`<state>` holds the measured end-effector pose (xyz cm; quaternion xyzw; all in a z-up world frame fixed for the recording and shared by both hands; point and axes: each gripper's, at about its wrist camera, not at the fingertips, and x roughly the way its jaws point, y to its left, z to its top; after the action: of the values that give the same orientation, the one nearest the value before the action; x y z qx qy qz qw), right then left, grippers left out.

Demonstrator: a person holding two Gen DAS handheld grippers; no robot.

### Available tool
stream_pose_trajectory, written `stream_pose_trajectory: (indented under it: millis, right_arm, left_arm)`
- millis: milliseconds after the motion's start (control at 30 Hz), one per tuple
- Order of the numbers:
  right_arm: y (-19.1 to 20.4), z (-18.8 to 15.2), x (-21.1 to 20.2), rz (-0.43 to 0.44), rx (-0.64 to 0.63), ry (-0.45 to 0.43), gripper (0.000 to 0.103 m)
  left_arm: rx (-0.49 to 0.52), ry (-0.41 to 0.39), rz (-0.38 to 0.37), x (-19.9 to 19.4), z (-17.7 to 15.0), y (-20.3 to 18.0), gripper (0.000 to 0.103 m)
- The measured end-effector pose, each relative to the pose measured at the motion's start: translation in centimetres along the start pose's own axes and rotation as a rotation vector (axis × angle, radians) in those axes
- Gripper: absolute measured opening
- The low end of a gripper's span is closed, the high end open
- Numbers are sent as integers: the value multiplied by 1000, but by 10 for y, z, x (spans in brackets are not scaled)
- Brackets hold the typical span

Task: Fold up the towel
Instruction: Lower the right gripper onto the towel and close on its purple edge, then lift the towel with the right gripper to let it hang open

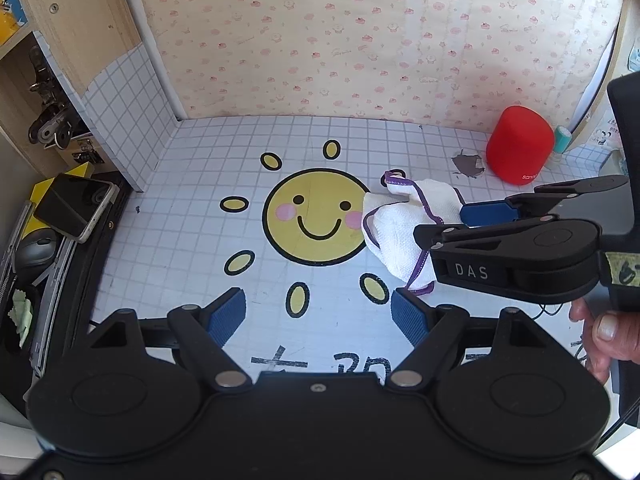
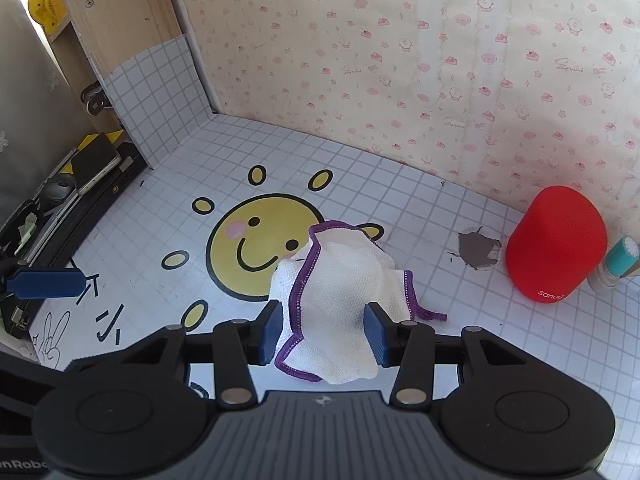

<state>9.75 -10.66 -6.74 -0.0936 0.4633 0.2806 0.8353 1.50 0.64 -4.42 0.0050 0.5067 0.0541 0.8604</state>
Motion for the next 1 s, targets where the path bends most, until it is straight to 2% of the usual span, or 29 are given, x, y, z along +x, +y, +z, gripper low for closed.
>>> stream_pose_trajectory:
  millis: [133, 200, 367, 433, 667, 700, 767, 1000]
  right_arm:
    - [1, 0, 0, -2, -10, -6, 24]
    - [-1, -1, -1, 13, 3, -9, 19]
    - [-5, -1, -7, 29, 25, -26, 19]
    - [-6, 0, -10, 31, 28, -37, 15]
    - [-12, 0, -17, 49, 40, -51, 13]
    - [-12, -1, -17, 41, 38, -52, 7]
    - [-14, -1, -19, 43, 45, -62, 5]
    - [-13, 1, -31, 47, 3, -95, 4]
  left_arm:
    - [0, -1, -7, 0, -1, -1, 81]
    - [12, -4, -14, 1, -2, -3, 81]
    - [65, -12, -40, 1, -6, -13, 81]
    - [71, -12, -45, 1, -6, -16, 81]
    - [79, -9, -87, 3, -5, -22, 81]
    - [78, -9, -91, 3, -5, -22, 81]
    - [83, -14, -93, 4, -4, -24, 81]
    - [142, -41, -101, 8, 1, -42, 80]
